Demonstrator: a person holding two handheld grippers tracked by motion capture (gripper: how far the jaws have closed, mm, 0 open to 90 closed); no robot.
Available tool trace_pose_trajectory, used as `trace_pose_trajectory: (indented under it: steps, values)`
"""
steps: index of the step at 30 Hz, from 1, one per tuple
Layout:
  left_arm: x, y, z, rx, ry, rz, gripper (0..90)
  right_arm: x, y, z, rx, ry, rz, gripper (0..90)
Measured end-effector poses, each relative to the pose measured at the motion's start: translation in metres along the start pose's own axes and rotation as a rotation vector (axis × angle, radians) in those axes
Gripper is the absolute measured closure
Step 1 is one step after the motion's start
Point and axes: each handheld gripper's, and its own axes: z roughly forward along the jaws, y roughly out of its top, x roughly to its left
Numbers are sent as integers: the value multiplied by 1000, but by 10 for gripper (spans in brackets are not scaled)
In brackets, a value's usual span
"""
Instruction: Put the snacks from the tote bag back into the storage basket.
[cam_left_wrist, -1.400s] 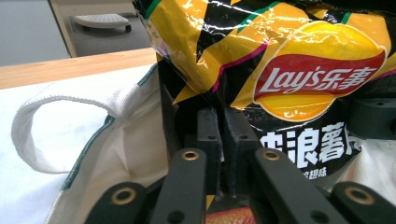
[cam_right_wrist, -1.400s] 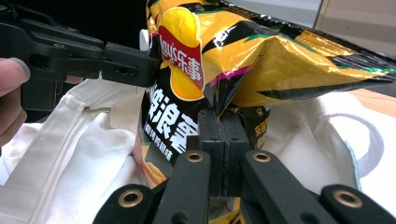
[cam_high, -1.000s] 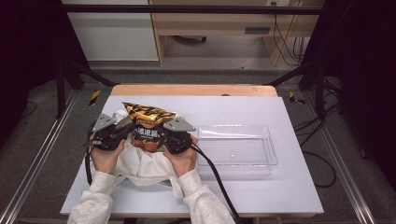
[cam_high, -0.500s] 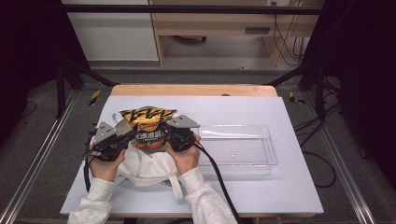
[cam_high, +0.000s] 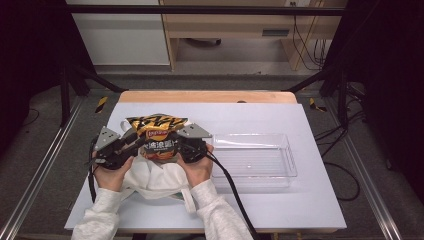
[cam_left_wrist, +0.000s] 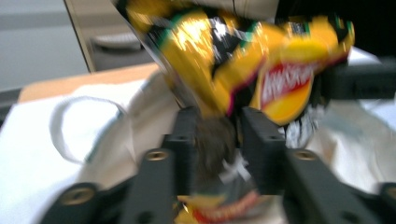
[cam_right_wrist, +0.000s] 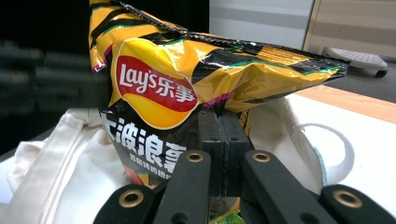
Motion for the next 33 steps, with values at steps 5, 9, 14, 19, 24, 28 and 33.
trace_pose_trajectory:
  steps: [5,9,14,19,24,28,33]
  values:
    - [5,5,5,-12,-38,-11,469,2,-2,-2,3,10,-19,900]
    - [6,3,11,13,-56,-14,512,4,-2,-2,4,14,-32,900]
    - [8,2,11,30,-66,-38,765,4,-3,-2,7,24,-32,900]
    - [5,1,9,36,-47,-18,874,6,-3,-2,-19,14,-21,782]
    - [4,0,8,33,-47,-18,889,2,2,-5,-70,-1,17,669]
    - [2,1,6,26,-55,-16,892,0,3,-5,-66,0,30,712]
    - [-2,3,3,23,-58,-5,897,-2,5,-6,-30,20,29,886]
